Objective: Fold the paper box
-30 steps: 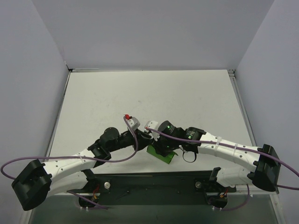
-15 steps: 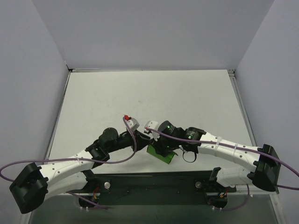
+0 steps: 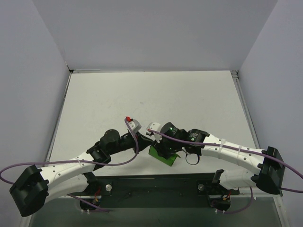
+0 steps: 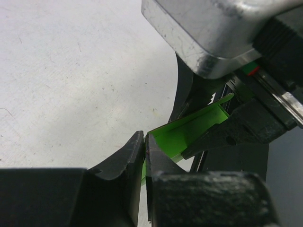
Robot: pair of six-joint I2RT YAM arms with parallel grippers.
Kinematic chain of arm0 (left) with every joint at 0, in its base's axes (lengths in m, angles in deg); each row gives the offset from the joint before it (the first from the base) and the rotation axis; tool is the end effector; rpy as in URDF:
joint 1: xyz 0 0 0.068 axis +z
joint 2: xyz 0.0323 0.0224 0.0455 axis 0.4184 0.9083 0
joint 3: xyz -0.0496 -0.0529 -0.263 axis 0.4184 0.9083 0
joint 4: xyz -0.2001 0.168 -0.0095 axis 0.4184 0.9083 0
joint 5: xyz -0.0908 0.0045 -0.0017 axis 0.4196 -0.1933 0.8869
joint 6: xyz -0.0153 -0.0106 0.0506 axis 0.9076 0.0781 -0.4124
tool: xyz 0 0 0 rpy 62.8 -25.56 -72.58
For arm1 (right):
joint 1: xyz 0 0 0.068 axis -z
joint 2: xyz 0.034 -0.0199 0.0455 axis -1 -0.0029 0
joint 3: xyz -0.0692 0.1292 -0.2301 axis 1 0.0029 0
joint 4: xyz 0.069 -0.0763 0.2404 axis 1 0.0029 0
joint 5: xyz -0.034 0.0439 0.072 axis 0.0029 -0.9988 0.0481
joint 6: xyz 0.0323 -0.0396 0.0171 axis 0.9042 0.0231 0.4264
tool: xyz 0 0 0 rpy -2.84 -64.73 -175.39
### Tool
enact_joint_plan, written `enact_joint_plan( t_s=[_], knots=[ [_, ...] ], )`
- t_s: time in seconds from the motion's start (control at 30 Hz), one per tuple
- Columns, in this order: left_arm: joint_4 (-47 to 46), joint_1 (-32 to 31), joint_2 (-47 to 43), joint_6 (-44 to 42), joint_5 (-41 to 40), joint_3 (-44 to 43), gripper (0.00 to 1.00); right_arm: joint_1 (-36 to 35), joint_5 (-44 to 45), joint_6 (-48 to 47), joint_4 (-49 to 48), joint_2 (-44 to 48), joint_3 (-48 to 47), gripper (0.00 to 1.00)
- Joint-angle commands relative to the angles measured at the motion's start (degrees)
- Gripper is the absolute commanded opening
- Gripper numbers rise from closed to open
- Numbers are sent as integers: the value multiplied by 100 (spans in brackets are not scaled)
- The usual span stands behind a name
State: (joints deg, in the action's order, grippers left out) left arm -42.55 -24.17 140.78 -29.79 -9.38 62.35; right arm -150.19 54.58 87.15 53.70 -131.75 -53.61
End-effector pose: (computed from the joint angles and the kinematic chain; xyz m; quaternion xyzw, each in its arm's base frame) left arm 0.1326 -0.1681 0.2262 0.2901 0.6950 -0.4555 0.4747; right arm 0.1281 0.2379 0.2691 -0.4747 0.7648 0.2886 0.3262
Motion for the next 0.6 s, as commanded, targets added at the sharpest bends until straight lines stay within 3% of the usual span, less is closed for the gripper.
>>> enact_joint_plan(
  t_s=[0.0,0.1,0.37,0.57],
  knots=[
    [-70,21,13,-18,-36,-208,10,6,13,30,-28,159,-75,2],
    [-18,-75,109,79,-106,-269,0,6,171,57,-28,124,-92,2],
    [308,-831,347,483,-1527,-358,0,-46,830,206,-80,62,-75,1],
    [-456,-963,567,791,-2074,143,0,-64,1278,312,-361,-113,39,1]
  ],
)
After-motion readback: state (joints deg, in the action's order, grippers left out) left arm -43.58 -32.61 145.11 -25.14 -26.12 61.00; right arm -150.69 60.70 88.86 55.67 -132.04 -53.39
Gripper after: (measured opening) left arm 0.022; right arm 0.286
